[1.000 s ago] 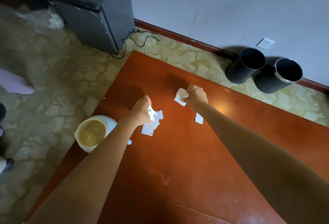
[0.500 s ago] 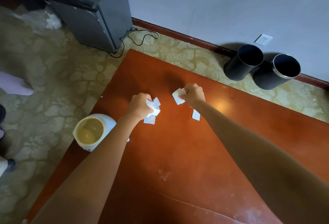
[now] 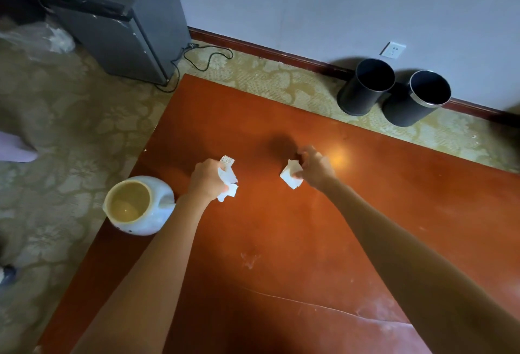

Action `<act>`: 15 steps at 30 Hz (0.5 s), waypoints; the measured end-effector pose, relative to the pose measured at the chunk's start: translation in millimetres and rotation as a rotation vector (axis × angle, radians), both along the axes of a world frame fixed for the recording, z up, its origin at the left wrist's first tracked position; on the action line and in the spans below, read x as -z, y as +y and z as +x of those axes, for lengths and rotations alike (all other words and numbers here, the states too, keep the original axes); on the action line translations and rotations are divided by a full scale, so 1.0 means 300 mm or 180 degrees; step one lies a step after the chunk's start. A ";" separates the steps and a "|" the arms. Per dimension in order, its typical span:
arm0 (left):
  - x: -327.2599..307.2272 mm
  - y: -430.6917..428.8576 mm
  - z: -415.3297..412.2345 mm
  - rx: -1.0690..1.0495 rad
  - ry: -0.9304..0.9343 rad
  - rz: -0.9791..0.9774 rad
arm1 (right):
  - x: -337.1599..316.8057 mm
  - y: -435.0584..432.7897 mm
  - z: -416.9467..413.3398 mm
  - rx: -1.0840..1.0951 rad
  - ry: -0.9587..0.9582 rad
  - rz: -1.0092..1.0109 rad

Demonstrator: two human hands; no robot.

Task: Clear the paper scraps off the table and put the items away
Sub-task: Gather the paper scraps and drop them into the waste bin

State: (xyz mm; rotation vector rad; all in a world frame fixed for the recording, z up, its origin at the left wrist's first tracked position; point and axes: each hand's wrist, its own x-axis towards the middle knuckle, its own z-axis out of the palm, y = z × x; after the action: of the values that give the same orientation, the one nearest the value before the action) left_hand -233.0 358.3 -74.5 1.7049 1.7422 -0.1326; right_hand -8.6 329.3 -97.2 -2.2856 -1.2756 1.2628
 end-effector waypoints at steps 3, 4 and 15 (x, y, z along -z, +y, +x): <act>0.025 -0.020 0.009 -0.0211 0.0198 0.0245 | 0.005 -0.001 -0.010 -0.0105 -0.0309 -0.0038; 0.028 -0.021 0.015 -0.0267 0.0163 0.0284 | 0.005 0.001 -0.012 -0.0120 -0.0372 -0.0067; 0.039 0.003 0.072 -0.0469 -0.0235 0.0196 | -0.003 0.004 -0.032 -0.0365 -0.0528 -0.0205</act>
State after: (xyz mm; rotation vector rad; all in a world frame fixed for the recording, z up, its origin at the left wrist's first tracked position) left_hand -211.4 359.1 -86.2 1.5970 1.8260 0.0495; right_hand -18.3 330.6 -96.4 -2.4378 -1.4607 1.1869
